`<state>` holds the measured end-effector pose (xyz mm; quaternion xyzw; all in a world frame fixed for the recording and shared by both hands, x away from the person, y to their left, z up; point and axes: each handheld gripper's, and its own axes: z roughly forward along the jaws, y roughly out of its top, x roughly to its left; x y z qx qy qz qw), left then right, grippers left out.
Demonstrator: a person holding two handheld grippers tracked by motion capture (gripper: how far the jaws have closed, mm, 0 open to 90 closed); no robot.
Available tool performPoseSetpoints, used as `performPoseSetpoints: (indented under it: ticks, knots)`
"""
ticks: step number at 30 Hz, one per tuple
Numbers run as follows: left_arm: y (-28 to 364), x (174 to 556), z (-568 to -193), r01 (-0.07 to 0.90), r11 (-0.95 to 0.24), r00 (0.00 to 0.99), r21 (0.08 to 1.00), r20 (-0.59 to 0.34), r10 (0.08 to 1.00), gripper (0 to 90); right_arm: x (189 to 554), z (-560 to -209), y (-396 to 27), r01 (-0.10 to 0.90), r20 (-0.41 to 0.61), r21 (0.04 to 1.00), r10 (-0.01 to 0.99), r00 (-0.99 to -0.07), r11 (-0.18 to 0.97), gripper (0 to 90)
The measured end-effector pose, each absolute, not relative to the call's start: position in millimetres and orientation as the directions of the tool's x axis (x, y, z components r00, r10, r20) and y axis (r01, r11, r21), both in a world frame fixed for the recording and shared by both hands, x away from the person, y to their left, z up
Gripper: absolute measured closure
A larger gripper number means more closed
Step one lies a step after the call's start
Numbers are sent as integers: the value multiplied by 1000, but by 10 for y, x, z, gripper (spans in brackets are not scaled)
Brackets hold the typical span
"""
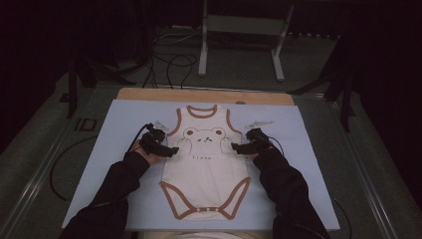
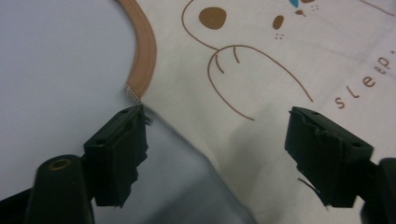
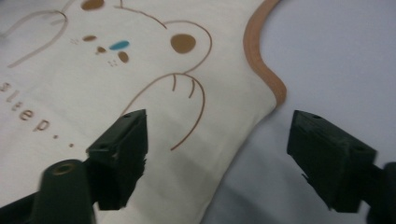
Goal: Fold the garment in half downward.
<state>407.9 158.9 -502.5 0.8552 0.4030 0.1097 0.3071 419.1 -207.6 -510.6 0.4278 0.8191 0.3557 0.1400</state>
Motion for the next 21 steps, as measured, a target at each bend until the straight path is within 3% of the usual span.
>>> performPoseSetpoints:
  ticks: [7, 9, 17, 21]
  knots:
    - [1588, 4097, -5068, 640, -479, 625, 600, -45, 779, 320, 4238, -5164, -2045, 620, 27, 659, 811, -584, 425, 432]
    - [1591, 4100, -5074, 642, -477, 624, 601, -47, 780, 351, 4246, -5175, -2046, 629, 33, 651, 812, -583, 425, 428]
    - [1565, 4093, -5123, 638, -490, 629, 594, -34, 777, 470, 4226, -5154, -1986, 618, 3, 634, 798, -603, 465, 594]
    - [1554, 4107, -5125, 645, -477, 617, 597, -38, 786, 521, 4217, -5156, -1982, 629, 17, 635, 806, -592, 448, 631]
